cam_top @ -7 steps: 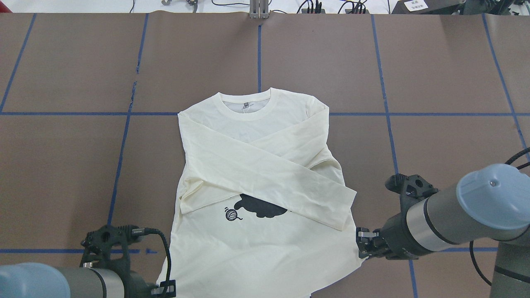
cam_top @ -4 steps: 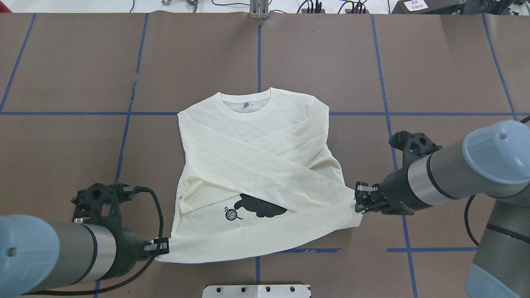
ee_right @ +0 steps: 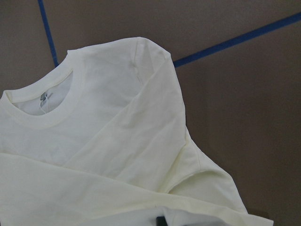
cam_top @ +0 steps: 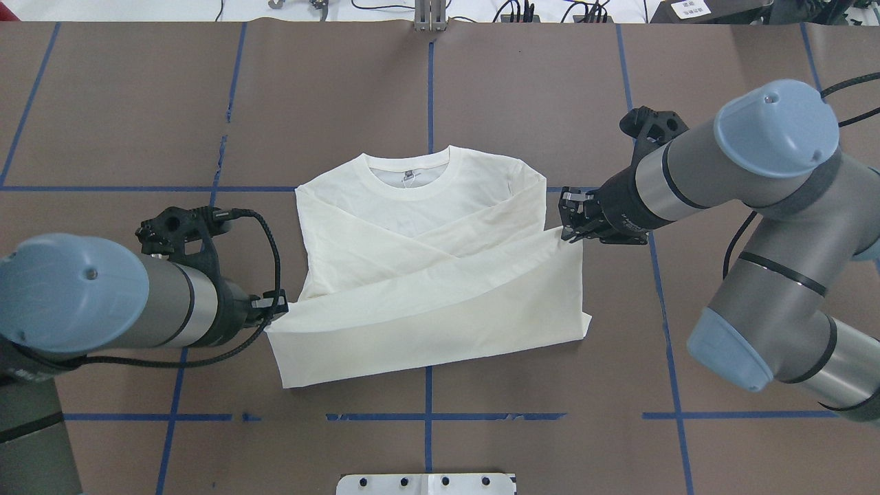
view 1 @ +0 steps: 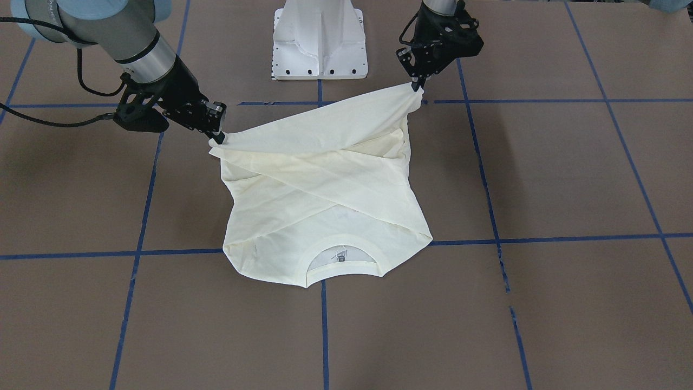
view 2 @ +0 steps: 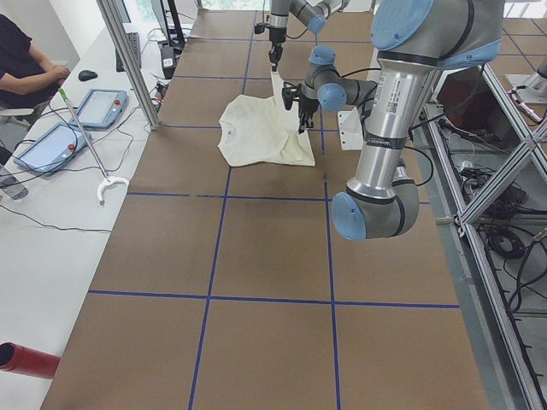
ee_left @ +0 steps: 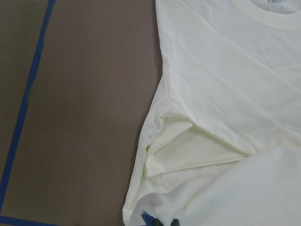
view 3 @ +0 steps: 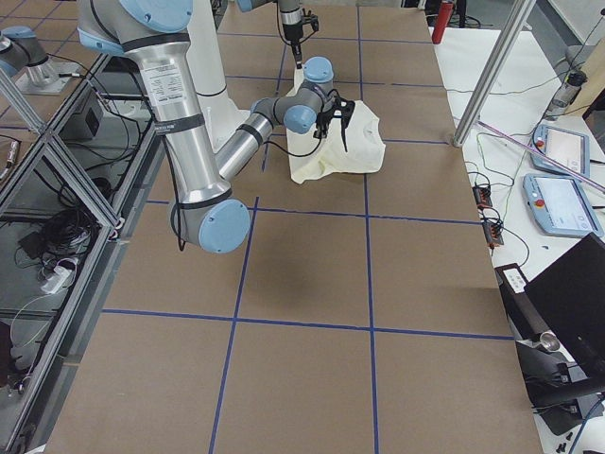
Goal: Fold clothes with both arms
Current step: 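Lift the hem with both grippers and fold it toward the collar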
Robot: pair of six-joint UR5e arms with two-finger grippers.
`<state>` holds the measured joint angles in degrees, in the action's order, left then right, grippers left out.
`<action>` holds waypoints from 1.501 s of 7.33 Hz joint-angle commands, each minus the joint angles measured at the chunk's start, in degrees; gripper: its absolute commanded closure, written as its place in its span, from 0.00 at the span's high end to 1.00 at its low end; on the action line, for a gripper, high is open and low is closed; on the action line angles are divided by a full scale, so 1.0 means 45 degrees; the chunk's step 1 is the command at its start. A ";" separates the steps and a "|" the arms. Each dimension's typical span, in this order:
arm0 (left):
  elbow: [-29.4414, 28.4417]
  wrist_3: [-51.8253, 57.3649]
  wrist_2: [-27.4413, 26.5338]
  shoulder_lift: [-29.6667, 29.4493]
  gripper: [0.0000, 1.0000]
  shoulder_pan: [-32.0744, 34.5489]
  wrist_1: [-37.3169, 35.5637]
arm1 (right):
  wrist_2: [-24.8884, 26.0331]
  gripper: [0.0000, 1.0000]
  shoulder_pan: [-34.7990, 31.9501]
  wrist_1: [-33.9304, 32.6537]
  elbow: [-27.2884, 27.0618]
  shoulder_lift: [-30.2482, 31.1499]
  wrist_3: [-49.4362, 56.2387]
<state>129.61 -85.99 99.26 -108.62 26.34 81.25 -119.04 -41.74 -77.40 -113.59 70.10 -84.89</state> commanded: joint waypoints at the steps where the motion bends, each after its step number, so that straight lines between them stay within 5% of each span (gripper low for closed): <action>1: -0.1877 0.1193 0.0364 -0.0858 0.00 0.1853 0.0205 | 0.0007 0.00 -0.0681 0.0013 0.2104 -0.1584 0.0368; 3: -0.5171 0.1726 0.0364 -0.1698 0.00 0.2853 0.2651 | -0.0012 0.00 -0.1424 0.0633 0.5888 -0.4085 0.1010; 5: -0.7292 0.1707 0.0325 -0.1799 0.00 0.2857 0.5122 | 0.0491 0.00 -0.1544 0.3652 0.9447 -0.4875 0.1032; 11: -0.8470 0.1630 0.0305 -0.2090 0.00 0.3189 0.6242 | 0.0652 0.00 -0.1466 0.3958 0.9969 -0.4895 0.1033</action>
<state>92.13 -78.33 100.64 -117.27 40.56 108.61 -116.12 -48.35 -59.64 -68.74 48.14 -80.25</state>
